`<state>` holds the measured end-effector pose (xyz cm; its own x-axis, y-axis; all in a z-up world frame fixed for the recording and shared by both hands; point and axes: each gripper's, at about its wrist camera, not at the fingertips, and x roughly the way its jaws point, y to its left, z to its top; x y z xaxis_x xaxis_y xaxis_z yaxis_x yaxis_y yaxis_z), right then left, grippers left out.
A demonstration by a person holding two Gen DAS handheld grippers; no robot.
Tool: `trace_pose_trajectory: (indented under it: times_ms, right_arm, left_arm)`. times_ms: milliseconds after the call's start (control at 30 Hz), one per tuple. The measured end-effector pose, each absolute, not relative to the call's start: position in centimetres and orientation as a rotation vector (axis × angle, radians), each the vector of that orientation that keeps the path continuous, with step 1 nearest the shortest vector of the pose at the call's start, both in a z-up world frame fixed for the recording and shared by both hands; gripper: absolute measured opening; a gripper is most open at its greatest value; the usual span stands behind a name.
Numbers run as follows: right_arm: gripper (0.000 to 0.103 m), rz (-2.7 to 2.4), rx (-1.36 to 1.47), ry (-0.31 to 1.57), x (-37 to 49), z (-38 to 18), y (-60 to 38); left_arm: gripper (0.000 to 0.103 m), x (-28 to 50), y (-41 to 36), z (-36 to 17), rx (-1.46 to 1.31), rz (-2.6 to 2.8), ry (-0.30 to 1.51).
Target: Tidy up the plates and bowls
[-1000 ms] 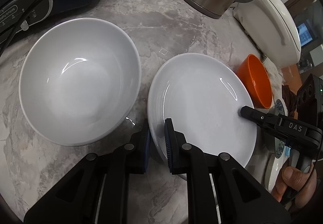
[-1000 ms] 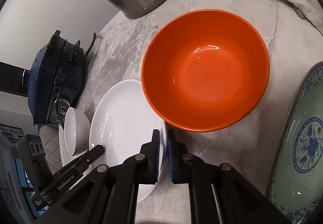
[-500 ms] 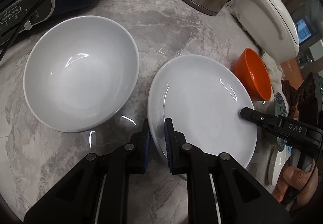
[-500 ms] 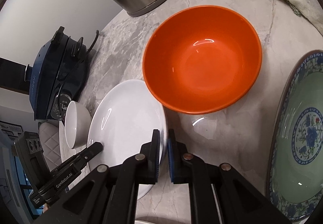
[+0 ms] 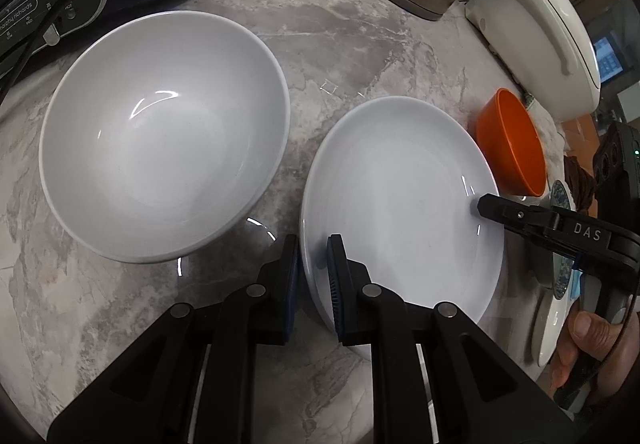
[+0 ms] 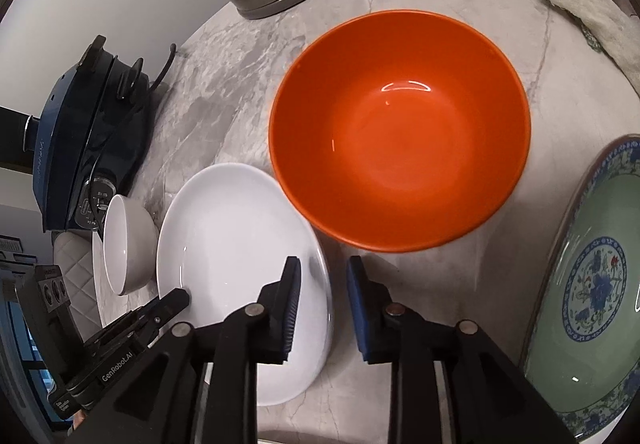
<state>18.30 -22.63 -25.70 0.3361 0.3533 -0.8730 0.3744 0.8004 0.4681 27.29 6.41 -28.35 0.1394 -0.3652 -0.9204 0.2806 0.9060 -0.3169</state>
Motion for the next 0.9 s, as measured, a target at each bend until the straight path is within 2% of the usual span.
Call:
trace_pose_trajectory:
  times_ms: [67,133,167,533,900]
  right_arm:
    - [0.025,-0.009,0.708,1.259,18.7,-26.0,-22.8]
    - [0.014,0.015,0.701,1.276,19.2,-26.2,-22.7]
    - [0.014,0.022,0.662,1.286,19.5,-26.1,-22.4]
    - [0.012,0.053,0.566,1.276,19.4,-25.6,-21.9]
    - [0.013,0.072,0.549,1.217,18.2,-23.3,-21.2]
  left_arm:
    - [0.013,27.6,6.1,-28.3,-0.071,-0.469,1.360]
    - [0.013,27.8,5.8,-28.3,-0.036,-0.470,1.351]
    - [0.012,27.8,5.7,-28.2,-0.025,-0.474,1.349]
    - [0.012,27.5,5.5,-27.8,-0.002,-0.484,1.322]
    - [0.012,25.5,6.4,-24.2,0.018,-0.500,1.248]
